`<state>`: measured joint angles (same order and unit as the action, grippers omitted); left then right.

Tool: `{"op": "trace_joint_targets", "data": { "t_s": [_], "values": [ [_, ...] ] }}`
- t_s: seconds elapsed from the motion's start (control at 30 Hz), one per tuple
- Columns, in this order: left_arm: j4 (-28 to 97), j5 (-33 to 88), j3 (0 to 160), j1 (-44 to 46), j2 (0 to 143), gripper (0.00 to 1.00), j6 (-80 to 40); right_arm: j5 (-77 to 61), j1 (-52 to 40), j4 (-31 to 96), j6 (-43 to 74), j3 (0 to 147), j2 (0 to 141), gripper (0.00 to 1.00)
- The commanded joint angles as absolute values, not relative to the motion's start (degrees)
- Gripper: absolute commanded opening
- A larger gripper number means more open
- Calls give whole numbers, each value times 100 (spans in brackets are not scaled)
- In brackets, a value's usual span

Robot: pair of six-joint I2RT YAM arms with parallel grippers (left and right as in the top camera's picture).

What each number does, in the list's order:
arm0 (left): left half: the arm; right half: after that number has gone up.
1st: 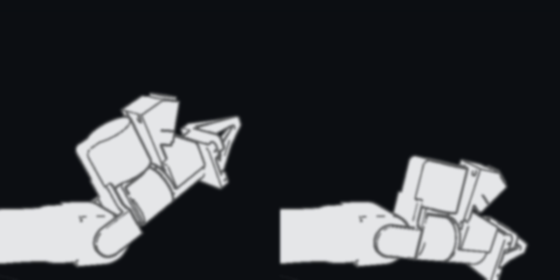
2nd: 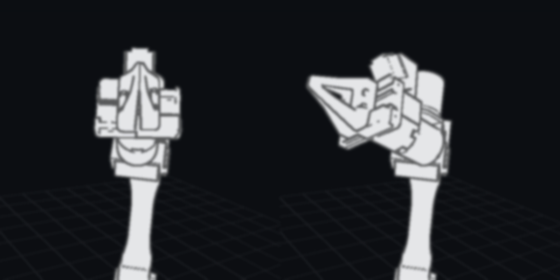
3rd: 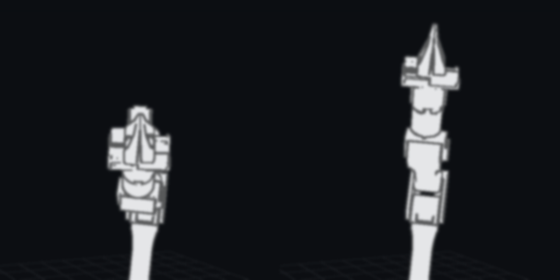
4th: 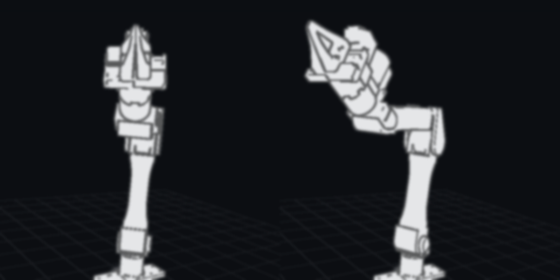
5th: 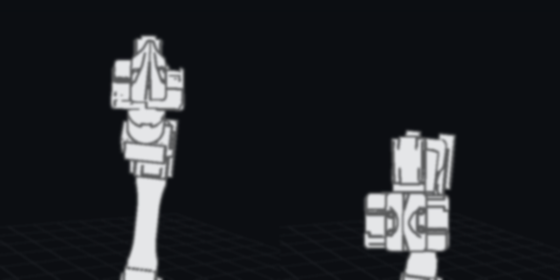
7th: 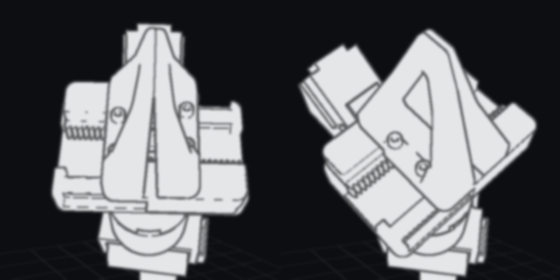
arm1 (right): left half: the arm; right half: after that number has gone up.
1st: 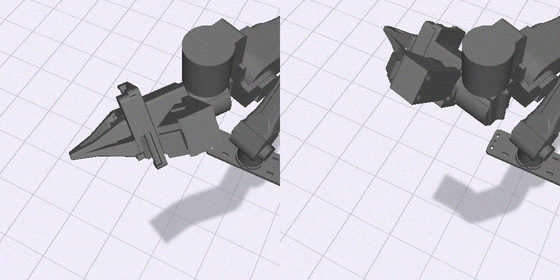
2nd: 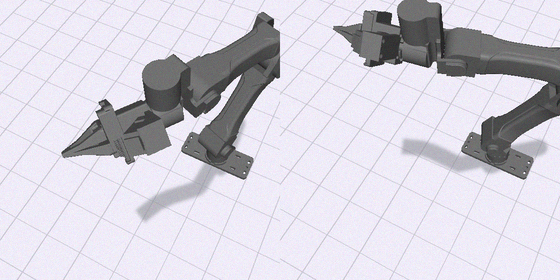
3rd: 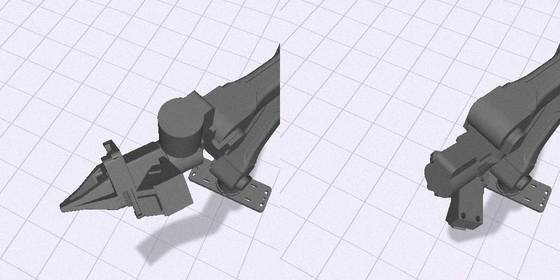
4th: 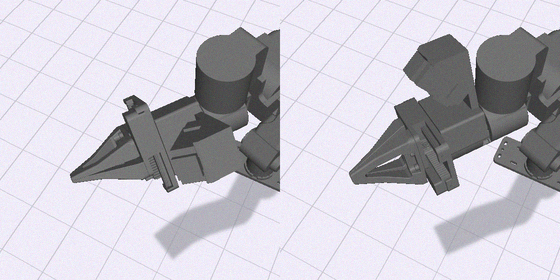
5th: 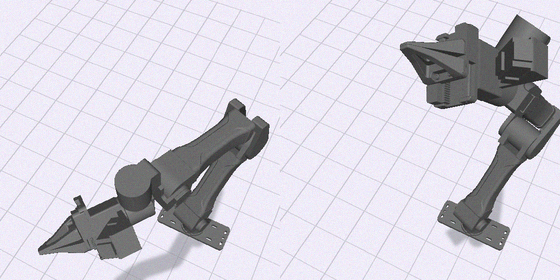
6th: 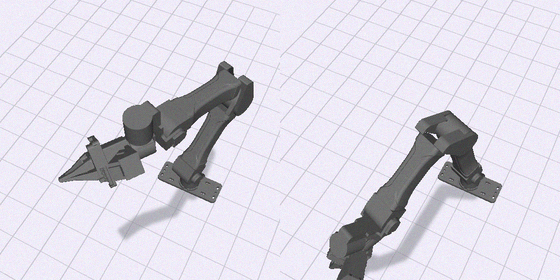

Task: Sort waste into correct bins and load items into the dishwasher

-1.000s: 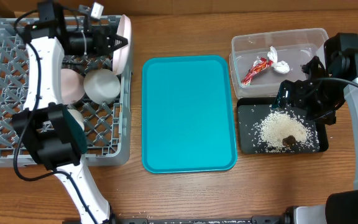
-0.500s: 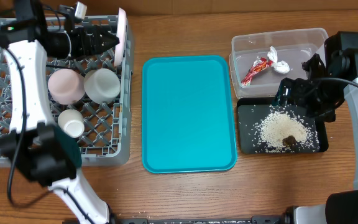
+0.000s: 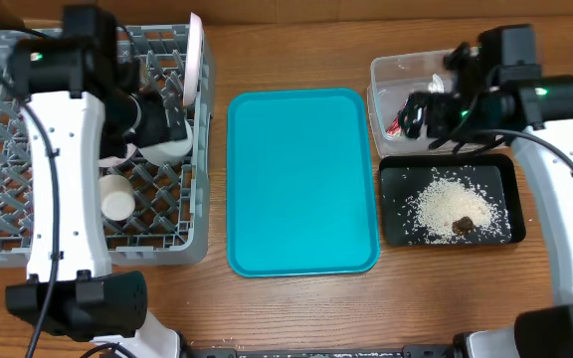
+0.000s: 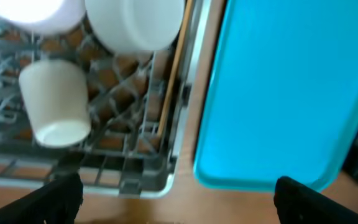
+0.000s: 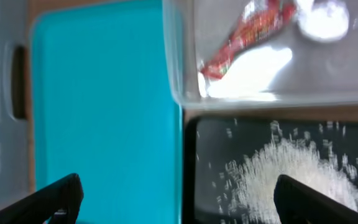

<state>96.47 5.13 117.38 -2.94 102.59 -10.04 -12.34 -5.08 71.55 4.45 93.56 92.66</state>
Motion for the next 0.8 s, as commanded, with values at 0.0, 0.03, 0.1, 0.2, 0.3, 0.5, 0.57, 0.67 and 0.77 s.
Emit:
{"op": "trace_joint_targets", "data": {
  "t_s": [0.0, 0.03, 0.1, 0.2, 0.3, 0.5, 0.57, 0.67, 0.77],
  "values": [
    [9682, 150, 11424, -134, 10215, 100, -1098, -755, -523, 7474, 462, 9380, 9502, 100],
    [9682, 148, 11288, -91, 10158, 100, -1096, -770, -523, 7577, 473, 9380, 9507, 100],
    [9682, 126, 10892, -19, 9968, 100, -1100, -773, -523, 7714, 478, 9378, 9487, 100],
    [9612, 84, 10169, 47, 9539, 100, -1225, -768, -523, 7802, 504, 9356, 9389, 100],
    [9137, 51, 9356, 51, 8851, 100, -1223, -744, -526, 7568, 611, 9115, 9087, 100],
    [7658, 113, 7708, 73, 6838, 100, -895, -753, -526, 6340, 744, 7658, 7765, 100],
    [7207, 108, 7188, 84, 6075, 100, -834, -753, -526, 5911, 744, 7013, 7124, 100],
    [6713, 106, 6536, 82, 4995, 100, -838, -746, -523, 5518, 744, 6211, 6093, 100],
    [6390, 106, 6047, 78, 4121, 100, -945, -705, -523, 5387, 746, 5690, 5103, 100]
  ]
}}
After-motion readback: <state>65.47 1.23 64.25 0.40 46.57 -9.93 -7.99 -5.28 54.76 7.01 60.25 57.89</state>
